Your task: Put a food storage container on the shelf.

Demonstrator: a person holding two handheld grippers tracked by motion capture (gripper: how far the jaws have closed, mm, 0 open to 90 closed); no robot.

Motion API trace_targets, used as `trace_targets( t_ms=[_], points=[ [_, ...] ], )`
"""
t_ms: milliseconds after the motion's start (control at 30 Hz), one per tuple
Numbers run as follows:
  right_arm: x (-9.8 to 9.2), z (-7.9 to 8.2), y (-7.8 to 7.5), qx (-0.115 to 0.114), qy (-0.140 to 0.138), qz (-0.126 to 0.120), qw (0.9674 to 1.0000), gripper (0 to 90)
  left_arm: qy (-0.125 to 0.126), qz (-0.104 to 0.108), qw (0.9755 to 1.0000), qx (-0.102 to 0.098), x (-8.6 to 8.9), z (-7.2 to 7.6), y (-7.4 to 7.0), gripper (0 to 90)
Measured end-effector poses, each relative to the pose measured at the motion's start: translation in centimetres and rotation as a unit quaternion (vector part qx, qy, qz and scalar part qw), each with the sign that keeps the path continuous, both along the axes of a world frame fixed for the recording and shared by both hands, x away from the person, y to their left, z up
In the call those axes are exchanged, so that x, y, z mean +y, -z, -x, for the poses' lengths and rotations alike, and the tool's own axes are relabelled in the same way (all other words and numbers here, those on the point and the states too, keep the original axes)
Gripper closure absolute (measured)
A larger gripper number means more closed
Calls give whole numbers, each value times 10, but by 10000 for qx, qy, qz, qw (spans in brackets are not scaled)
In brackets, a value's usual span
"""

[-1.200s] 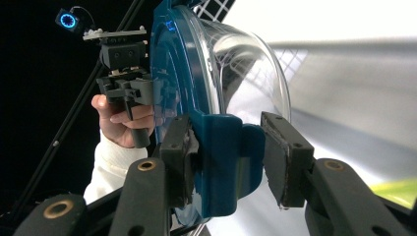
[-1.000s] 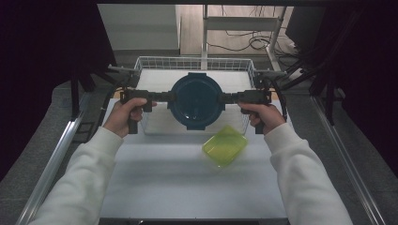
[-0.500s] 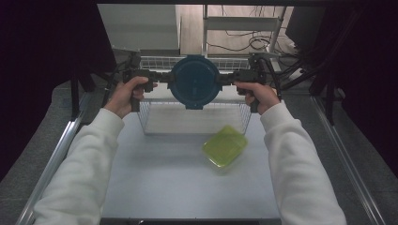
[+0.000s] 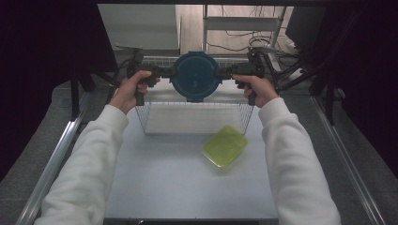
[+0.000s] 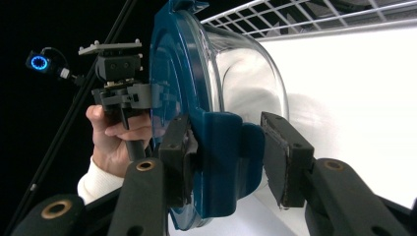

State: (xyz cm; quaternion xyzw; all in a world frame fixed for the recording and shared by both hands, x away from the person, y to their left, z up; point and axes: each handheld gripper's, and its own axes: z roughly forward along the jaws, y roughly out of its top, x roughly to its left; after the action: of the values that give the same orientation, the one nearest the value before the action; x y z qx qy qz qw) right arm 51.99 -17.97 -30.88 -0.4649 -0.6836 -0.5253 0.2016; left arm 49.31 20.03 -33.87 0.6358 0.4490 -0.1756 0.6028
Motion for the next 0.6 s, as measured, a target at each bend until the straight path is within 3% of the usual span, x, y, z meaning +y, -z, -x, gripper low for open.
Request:
trace_targets(
  t_ms=[300,500,600],
  points=[
    [0,-7,5,317,317,-95,9989,554,-212,65,9992,327,-2,-9,4,564],
    [2,-11,7,367,559,57,9977,539,-372,32,9982,460,-3,-15,8,546],
    [5,-11,9,429,723,150,9963,510,-543,-105,9973,475,-4,-17,10,521]
  ],
)
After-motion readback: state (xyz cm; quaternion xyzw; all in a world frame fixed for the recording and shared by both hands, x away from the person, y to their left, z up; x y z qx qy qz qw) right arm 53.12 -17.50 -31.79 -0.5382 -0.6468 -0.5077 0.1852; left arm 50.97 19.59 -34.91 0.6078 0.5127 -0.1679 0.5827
